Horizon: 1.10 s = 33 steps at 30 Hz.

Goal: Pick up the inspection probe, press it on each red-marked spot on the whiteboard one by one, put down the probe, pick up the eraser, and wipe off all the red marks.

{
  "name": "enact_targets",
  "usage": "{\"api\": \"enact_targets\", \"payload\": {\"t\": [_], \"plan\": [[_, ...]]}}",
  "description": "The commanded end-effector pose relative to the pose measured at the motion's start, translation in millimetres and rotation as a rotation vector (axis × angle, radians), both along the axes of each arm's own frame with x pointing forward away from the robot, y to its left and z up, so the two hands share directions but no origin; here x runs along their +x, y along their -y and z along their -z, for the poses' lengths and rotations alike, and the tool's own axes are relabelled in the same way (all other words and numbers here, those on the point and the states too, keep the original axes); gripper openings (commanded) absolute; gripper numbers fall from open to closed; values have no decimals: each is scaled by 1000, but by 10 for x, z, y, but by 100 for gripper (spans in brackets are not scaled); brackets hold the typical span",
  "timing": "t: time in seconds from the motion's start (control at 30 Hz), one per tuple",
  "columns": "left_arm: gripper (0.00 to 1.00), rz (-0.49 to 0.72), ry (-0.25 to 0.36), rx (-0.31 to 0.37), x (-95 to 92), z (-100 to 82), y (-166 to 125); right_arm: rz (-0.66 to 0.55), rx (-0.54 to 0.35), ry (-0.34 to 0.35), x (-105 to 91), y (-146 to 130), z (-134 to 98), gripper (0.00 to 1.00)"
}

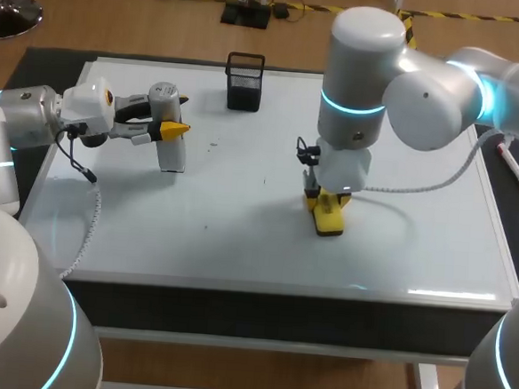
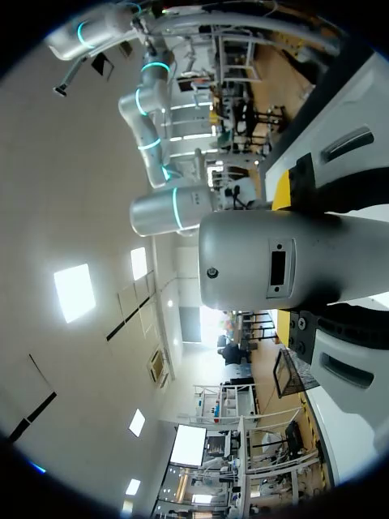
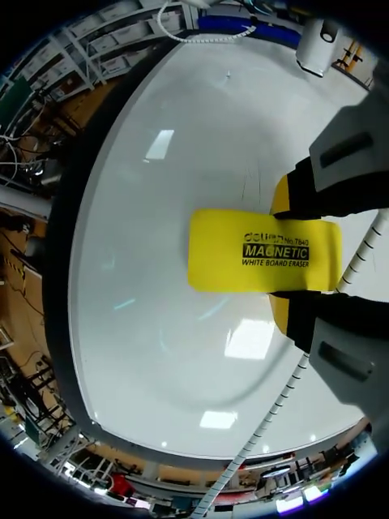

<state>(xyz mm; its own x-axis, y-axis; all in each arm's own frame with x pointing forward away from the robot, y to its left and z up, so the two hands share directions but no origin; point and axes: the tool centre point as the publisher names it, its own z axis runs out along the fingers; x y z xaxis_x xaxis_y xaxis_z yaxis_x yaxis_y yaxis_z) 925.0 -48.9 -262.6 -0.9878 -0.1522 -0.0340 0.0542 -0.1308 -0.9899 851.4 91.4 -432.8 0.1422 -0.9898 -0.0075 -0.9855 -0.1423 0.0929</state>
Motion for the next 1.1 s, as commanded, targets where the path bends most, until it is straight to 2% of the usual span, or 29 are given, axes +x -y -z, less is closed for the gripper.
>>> {"api": "enact_targets", "payload": {"t": [0.03, 0.5, 0.93, 1.1], "plan": [[0, 1, 2, -4, 3, 3, -3, 5, 8, 9, 7, 144, 43, 0], [0, 1, 2, -4, 3, 3, -3, -31, 22, -1, 91, 246, -280, 0], [0, 1, 2, -4, 3, 3, -3, -4, 22, 33, 531, 493, -648, 0], [0, 1, 2, -4, 3, 3, -3, -1, 16, 37, 576, 540, -698, 0]]}}
